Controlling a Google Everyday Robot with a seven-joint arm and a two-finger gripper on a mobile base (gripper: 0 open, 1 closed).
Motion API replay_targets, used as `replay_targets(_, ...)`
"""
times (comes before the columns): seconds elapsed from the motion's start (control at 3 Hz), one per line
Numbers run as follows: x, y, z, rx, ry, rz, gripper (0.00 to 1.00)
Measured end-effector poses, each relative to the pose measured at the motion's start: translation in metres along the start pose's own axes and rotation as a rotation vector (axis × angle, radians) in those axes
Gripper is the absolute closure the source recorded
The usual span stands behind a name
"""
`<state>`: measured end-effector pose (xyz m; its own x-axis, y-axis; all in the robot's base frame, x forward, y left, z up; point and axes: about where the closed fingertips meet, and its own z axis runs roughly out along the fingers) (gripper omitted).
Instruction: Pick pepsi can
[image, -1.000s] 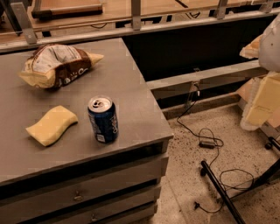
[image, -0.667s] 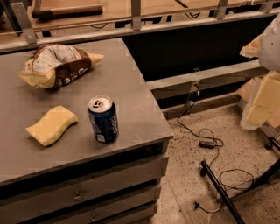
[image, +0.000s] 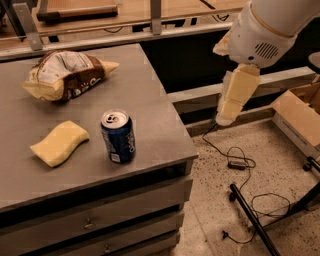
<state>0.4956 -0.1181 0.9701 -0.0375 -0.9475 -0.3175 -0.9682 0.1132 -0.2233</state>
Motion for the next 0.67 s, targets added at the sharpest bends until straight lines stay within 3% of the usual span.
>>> replay_targets(0.33, -0.001, 0.001, 0.001, -0.004, -0.010, -0.009, 0.00)
replay_targets(0.67, -0.016, 0.008, 0.007, -0.038, -0.109, -0.095, 0.00)
